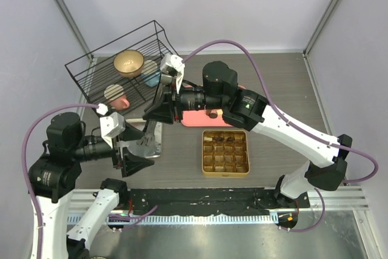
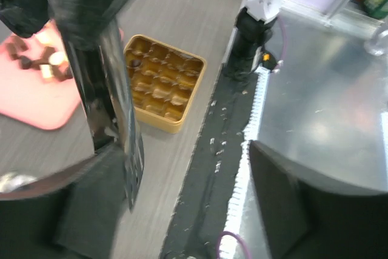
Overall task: Pack the chocolate
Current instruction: Adjust the clamp.
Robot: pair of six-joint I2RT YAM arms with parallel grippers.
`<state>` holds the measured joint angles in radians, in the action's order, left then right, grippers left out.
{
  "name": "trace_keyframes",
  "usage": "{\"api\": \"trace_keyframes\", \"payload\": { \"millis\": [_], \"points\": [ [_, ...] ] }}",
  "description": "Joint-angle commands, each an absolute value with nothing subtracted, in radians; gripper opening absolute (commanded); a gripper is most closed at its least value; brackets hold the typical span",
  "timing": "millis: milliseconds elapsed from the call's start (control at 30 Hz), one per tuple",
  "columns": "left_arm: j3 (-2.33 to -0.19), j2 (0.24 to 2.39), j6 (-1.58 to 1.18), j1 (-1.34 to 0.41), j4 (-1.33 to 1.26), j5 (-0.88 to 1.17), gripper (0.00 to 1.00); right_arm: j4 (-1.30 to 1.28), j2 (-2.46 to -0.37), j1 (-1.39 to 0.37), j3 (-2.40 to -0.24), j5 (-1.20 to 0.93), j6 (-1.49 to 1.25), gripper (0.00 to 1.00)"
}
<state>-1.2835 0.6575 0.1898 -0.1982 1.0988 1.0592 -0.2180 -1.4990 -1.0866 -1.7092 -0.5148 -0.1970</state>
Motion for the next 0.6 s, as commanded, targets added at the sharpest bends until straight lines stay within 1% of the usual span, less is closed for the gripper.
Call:
{"api": "trace_keyframes", "payload": {
  "millis": [0, 233, 267, 433, 567],
  "points": [
    [-1.387, 0.643, 0.239, -0.195, 1.112, 0.951, 0.99, -0.278, -1.471, -1.094, -1.744, -0.453, -0.186, 0.01],
    [-1.454, 0.626, 0.316, -0.195, 1.177, 0.772, 1.0, -0.279, -1.46, -1.097, -1.744, -0.338, -0.187, 0.01],
    [-1.438, 0.618, 0.351, -0.195, 1.177, 0.766, 1.0, -0.27, -1.462, -1.1, -1.743, -0.307, -0.202, 0.01],
    [-1.197, 0.499, 0.417, -0.193, 1.077, 0.729, 1.0, -0.175, -1.462, -1.117, -1.733, -0.154, -0.293, 0.01],
    [-1.134, 0.488, 0.437, -0.193, 0.981, 0.658, 1.0, -0.089, -1.468, -1.15, -1.701, -0.043, -0.389, 0.01]
  ]
}}
